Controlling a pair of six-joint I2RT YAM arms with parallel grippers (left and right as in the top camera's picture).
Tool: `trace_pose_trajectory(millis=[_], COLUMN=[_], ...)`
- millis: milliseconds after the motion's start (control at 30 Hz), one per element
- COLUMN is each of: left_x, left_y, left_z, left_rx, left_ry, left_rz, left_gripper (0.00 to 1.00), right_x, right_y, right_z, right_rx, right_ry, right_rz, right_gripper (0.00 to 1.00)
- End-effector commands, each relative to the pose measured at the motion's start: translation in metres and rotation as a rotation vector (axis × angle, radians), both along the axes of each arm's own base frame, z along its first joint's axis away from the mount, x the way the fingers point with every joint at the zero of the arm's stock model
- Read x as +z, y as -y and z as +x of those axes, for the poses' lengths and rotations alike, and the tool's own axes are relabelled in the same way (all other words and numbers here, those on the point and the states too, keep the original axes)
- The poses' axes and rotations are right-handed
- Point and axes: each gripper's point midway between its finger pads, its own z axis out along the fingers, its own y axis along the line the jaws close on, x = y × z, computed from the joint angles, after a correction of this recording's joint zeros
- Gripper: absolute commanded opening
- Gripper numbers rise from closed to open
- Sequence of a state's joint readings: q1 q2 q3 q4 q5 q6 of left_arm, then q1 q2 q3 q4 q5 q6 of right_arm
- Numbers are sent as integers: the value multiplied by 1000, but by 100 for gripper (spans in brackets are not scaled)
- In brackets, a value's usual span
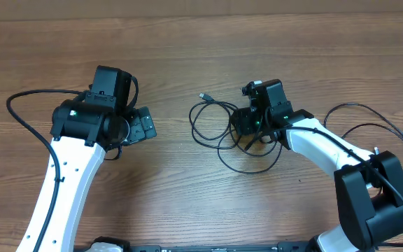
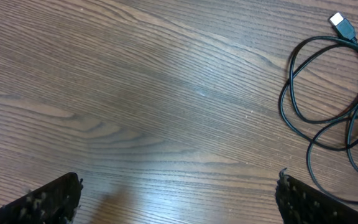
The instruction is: Untangle cables
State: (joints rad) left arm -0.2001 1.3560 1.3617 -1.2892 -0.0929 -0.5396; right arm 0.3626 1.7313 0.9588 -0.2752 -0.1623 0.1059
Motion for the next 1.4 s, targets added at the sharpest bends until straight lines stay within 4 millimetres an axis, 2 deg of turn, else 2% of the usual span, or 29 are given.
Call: trace_pose_trajectory(millis=[0,133,200,267,433,633,833,1033,1267,1367], left_x=[-1,-2,-2,-2,-2,-2,-2,-2,-2,-2], left_y=[0,-1,-1,-1,-1,-1,-1,-1,-1,-1], left_z=[-2,-3,-3,-3,-3,-4,-3,-4,-4,-4], left_rx=[-19,-19,-19,-19,-19,-19,-19,-19,-19,-19], left_ry=[-13,-20,-20,-20,-20,-21,-20,-21,-24,-24], left_rz=[1,2,2,2,2,2,2,2,3,3], left_gripper=[100,100,100,100,100,100,100,100,100,100], right_x=[-14,-36,-40,-39,-38,-42,-47,-48,-48,-33], right_y=[-3,-5,-6,-7,-8,-4,0,0,0,-1], right_z=[-4,-10,-11,-10,-8,-15,-25,-26,-28,-22], right_rx=[11,20,24,25,4,0,-50,-102,-152,-153], right_ry=[-34,-86,-94,-84,-88,-120,-187,-211,-241,-235], right_rz=[3,-11,-15,-11,1,-15,-12,9,29,32], right_gripper=[61,60,60,59,48,32,25,7,4,4])
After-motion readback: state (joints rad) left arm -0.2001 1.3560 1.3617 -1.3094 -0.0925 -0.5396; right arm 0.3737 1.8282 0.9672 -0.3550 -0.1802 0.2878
